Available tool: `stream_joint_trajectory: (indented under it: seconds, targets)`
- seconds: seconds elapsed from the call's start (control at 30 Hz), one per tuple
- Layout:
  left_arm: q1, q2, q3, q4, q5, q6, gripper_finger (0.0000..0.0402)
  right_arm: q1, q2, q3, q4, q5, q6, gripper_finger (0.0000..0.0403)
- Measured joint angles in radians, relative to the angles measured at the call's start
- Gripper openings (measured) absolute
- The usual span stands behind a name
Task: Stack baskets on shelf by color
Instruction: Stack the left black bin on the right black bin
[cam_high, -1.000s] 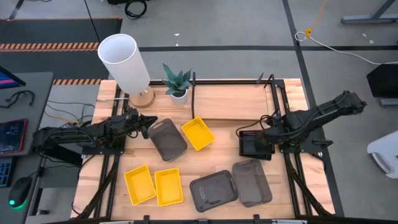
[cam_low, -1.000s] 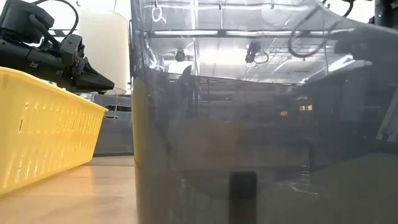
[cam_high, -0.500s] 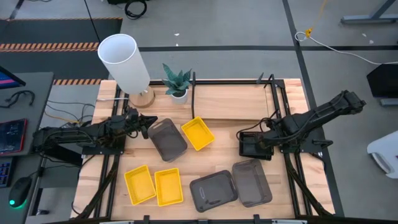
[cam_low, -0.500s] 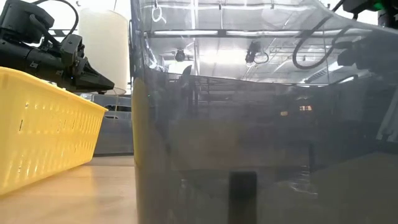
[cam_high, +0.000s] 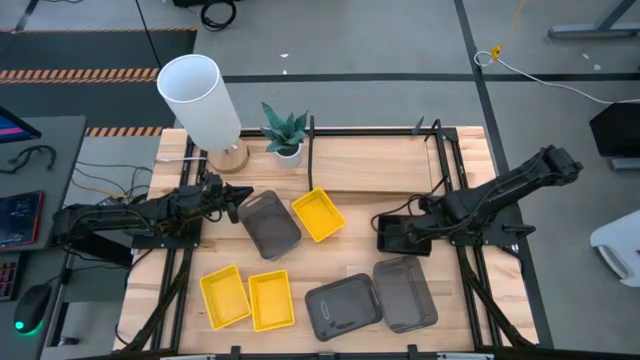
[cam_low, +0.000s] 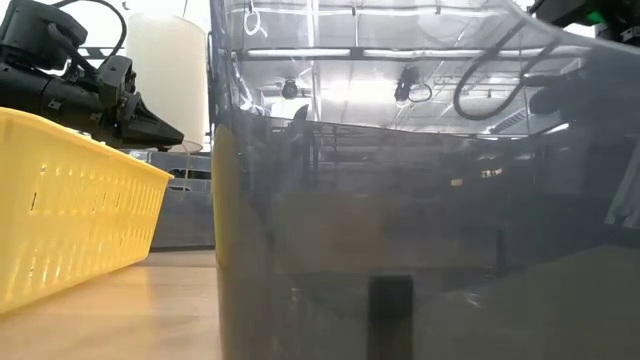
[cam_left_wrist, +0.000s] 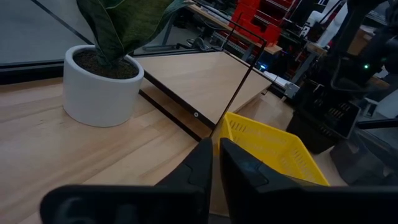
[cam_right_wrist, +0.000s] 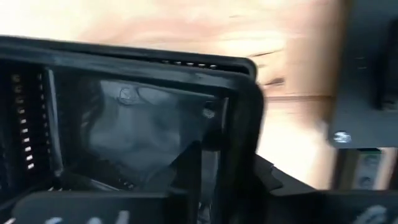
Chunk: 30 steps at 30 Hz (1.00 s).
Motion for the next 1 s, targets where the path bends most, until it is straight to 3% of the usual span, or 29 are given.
stream_joint_trajectory:
  seconds: [0.3,0.53,1.0]
  targets:
    - [0.000,0.000,0.000,0.000,0.000,0.000,0.0032,-0.085,0.167,0.000,0.306,-0.035,-0.223,0.0161]
    - [0.000,0.000,0.000,0.000,0.000,0.000,0.0033,-0.139,0.240,0.003,0.534,-0.039,-0.340,0.0190]
    - [0.000,0.000,0.000,0.000,0.000,0.000,0.0031,-0.227,0.185,0.174,0.201,-0.007,-0.552,0.0197]
